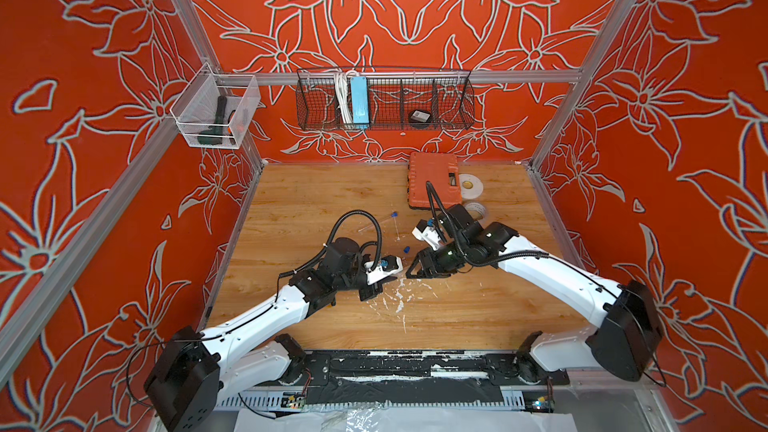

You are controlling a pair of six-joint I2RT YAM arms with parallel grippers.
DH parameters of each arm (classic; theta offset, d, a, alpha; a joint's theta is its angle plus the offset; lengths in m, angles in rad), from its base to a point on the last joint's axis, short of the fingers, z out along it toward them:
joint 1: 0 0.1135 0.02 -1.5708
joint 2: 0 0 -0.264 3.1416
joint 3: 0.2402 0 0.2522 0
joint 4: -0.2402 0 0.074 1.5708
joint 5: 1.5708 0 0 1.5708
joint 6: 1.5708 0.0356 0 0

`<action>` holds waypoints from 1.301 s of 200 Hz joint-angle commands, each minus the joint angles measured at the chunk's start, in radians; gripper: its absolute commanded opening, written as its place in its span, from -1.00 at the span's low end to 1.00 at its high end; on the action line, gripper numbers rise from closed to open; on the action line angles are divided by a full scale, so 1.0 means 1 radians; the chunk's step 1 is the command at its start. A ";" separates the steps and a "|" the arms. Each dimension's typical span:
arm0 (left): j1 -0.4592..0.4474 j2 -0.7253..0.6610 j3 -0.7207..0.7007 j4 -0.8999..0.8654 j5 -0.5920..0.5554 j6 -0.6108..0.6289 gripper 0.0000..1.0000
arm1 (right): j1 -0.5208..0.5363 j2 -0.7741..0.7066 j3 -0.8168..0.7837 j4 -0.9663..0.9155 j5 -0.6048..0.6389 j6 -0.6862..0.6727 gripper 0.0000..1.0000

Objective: Insert stoppers into test tubes
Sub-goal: Pick up the test tube at the center of the board.

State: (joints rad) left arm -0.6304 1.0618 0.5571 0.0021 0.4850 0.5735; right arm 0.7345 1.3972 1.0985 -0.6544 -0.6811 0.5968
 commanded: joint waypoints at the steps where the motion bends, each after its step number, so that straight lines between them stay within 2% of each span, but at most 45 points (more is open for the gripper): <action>1: -0.006 0.016 0.004 0.033 0.015 -0.032 -0.96 | 0.012 0.017 0.037 0.032 0.027 0.021 -0.03; 194: -0.007 0.055 0.022 0.064 -0.003 -0.043 -0.94 | 0.019 0.060 0.038 0.095 0.027 0.070 -0.53; 223: -0.008 0.053 0.026 0.055 -0.005 -0.038 -0.90 | 0.019 0.063 0.039 0.095 0.029 0.073 -0.66; 243: -0.007 0.041 0.022 0.054 -0.026 -0.043 -0.76 | 0.019 0.057 0.038 0.117 0.001 0.080 -0.68; 260: -0.007 0.024 0.012 0.052 -0.056 -0.046 -0.42 | 0.017 0.044 0.038 0.123 -0.012 0.084 -0.69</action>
State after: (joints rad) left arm -0.6308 1.1126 0.5591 0.0471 0.4606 0.5335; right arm 0.7467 1.4487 1.1126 -0.5610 -0.6708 0.6651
